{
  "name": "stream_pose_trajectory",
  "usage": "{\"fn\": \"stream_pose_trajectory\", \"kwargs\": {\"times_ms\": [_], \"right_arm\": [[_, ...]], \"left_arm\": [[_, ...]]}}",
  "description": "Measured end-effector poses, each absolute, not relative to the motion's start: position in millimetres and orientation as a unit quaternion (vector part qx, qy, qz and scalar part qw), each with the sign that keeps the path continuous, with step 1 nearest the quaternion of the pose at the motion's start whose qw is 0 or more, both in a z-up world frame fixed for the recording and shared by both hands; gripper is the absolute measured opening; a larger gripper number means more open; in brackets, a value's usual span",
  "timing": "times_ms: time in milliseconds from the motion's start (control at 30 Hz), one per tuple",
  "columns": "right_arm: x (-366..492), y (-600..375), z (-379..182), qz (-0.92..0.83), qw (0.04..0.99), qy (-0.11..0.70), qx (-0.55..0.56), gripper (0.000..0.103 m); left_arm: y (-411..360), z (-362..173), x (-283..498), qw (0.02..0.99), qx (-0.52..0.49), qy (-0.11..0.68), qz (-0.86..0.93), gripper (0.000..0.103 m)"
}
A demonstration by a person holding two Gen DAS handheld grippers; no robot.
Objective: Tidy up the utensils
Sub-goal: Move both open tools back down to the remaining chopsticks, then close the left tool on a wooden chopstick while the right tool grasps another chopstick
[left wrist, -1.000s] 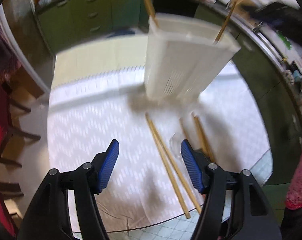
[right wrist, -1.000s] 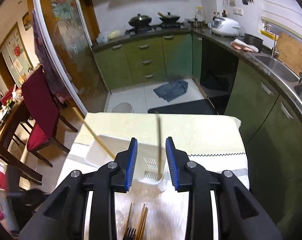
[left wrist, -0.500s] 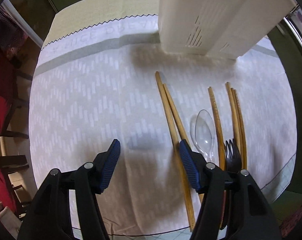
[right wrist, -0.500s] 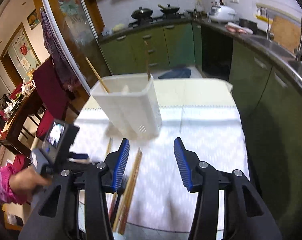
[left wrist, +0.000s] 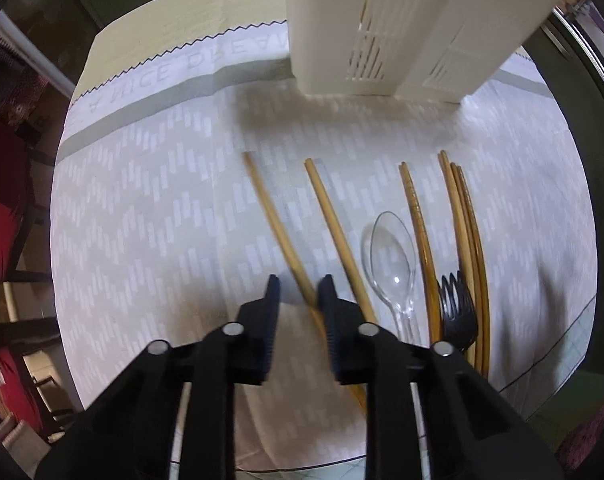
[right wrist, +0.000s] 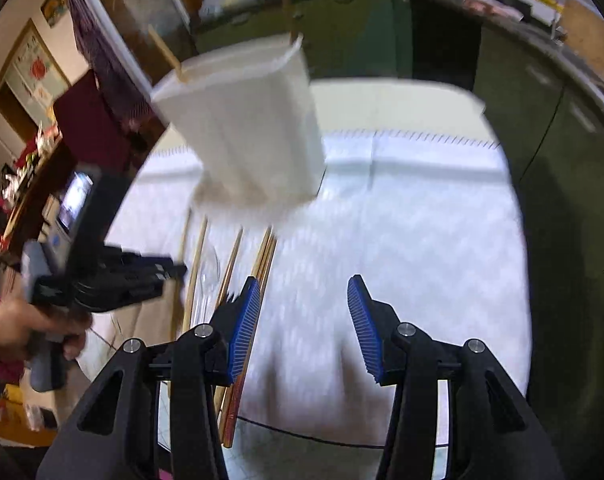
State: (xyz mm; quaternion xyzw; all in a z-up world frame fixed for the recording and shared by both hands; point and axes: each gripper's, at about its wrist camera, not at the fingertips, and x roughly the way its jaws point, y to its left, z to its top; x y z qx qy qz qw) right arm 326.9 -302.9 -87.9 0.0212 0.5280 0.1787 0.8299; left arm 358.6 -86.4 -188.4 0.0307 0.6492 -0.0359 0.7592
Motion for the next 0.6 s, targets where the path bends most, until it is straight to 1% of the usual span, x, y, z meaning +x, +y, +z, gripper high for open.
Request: {"fn": "stream_pose_trajectory", "kwargs": {"times_ms": [67,133,200,267,300,600], "right_arm": [[333.0,-293.7,-103.7,0.183,0.813,0.553,0.018,0.047],[338.5,-282.6,-123.4,0.18,0.795,0.58,0.007,0.047],[342.9,-273.3,-139.4,0.177,0.782,0.598,-0.003,0.044],[346.0,-264.7,-150.8,0.174,0.773,0.61,-0.012,0.039],[347.6,-260.0,-156.1,0.172,0.769,0.615,-0.016,0.039],[353.5,-237.0,-166.8,0.159,0.762,0.627,-0.039,0.038]], "left_arm": [[-84.9,-186.8,357.2,0.756,0.04,0.652,-0.046,0.014],[-82.0,-185.1,354.4,0.753,0.057,0.654,-0.057,0.013],[-75.7,-182.2,352.1,0.749,0.071,0.655,-0.065,0.012],[-66.8,-182.8,347.1,0.747,0.089,0.655,-0.069,0.011],[-65.3,-182.7,346.0,0.746,0.103,0.654,-0.071,0.01],[-46.3,-184.4,344.8,0.748,0.122,0.647,-0.085,0.01]]}}
